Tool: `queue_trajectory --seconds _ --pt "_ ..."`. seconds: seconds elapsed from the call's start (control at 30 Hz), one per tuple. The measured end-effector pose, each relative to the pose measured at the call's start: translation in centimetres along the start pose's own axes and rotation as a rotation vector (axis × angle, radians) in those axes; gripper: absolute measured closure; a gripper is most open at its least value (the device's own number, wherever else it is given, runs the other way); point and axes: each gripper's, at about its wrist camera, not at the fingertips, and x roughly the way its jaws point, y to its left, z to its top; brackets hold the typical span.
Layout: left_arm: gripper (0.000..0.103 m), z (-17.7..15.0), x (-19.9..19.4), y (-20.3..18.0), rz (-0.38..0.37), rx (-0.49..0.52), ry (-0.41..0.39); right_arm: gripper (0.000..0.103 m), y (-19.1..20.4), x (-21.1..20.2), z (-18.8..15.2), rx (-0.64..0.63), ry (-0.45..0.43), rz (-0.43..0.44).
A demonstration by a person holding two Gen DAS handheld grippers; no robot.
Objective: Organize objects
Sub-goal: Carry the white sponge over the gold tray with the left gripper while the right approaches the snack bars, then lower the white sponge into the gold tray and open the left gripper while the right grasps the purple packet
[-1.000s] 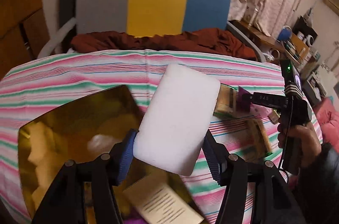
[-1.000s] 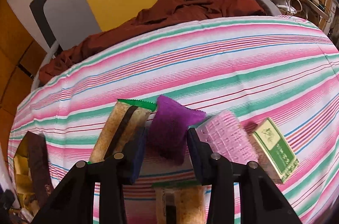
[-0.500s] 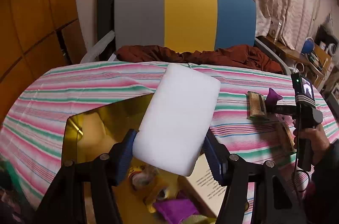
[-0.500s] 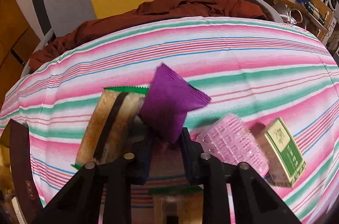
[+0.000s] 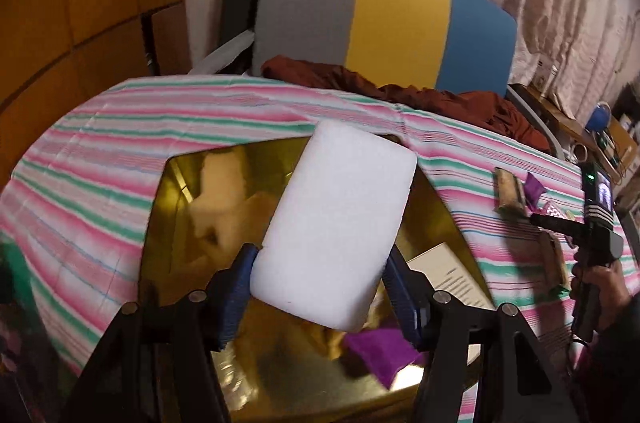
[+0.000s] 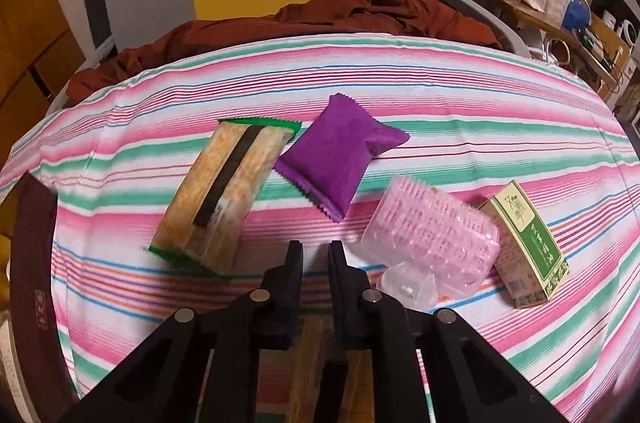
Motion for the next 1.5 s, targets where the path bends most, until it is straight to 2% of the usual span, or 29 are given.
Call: queue_trajectory --seconds 0.23,0.53,0.7,0.77,0.93,0.97,1.0,1.03,1.17,1.27,1.37,1.5 --pt "0.04 -1.8 0.5 2.5 0.033 -0.062 0.021 0.092 2.9 -2.4 -2.3 -0.089 -0.065 0.037" --pt "0.04 -3.5 0.8 3.7 0.063 -0.076 0.02 0.092 8.7 -5.7 -7.4 -0.252 -0.125 0.138" --pt "0.04 -3.5 0.7 3.9 0.052 -0.08 0.017 0.092 8.4 -6.8 -9.2 -0.208 -0.129 0.192" --pt "0.04 -3.5 0.6 3.9 0.048 -0.081 0.013 0.092 7.9 -6.8 -9.3 -0.195 -0.12 0.18" --pt "0.04 -3.5 0.6 3.9 0.038 -0.081 0.01 0.092 5.9 -7.0 -6.5 -0.084 -0.122 0.149" --pt "0.04 -3.5 0.6 3.9 0.034 -0.082 0.01 0.09 5.0 -6.9 -5.4 -0.045 -0.127 0.154" --pt "0.04 -3.5 0.6 3.9 0.03 -0.084 0.011 0.081 4.0 -6.7 -4.4 -0.005 -0.127 0.152" --pt "0.04 -3.4 0.6 3.9 0.027 -0.084 0.008 0.077 3.0 -6.1 -3.2 0.042 -0.123 0.134" --pt "0.04 -3.2 0.9 4.0 0.028 -0.083 0.006 0.076 -1.2 -3.4 0.5 0.21 -0.095 0.103" --pt "0.039 -3.1 1.2 4.2 0.029 -0.084 0.012 0.068 -3.2 -1.2 2.4 0.305 -0.06 0.125" --pt "0.039 -3.0 1.5 4.4 0.026 -0.093 0.021 0.064 -4.1 0.6 3.6 0.378 -0.03 0.165" --pt "0.039 -2.6 1.7 4.7 0.024 -0.105 0.022 0.06 -4.2 1.9 5.2 0.404 -0.03 0.142"
